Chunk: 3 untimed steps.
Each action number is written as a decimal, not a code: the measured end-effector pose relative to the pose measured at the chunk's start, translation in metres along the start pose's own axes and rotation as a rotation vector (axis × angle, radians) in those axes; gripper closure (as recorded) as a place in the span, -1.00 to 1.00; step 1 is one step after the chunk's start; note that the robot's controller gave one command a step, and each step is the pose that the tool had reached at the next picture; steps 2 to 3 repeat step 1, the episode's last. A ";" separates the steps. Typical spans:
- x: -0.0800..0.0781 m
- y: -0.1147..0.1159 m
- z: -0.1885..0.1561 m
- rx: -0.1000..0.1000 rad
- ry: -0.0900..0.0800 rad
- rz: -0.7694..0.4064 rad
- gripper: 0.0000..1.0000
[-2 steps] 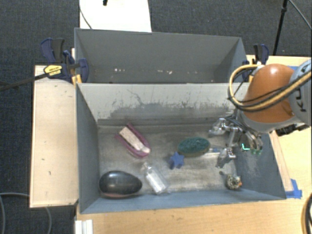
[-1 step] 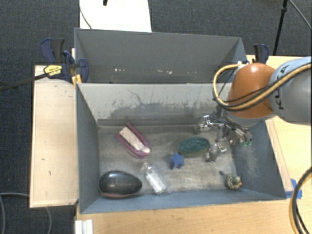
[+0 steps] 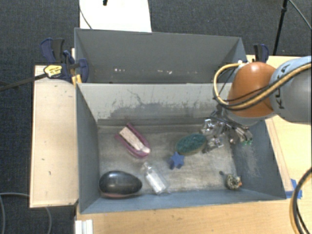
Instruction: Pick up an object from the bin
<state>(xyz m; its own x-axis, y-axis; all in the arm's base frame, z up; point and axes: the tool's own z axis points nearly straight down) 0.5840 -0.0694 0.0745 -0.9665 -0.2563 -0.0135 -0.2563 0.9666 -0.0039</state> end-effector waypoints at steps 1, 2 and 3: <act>0.009 -0.020 -0.160 -0.001 0.004 -0.285 1.00; 0.009 -0.020 -0.160 -0.001 0.004 -0.285 1.00; 0.009 -0.020 -0.160 -0.001 0.004 -0.285 1.00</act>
Offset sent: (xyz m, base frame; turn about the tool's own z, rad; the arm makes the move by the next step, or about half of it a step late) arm -0.0081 -0.0207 0.1557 -0.2871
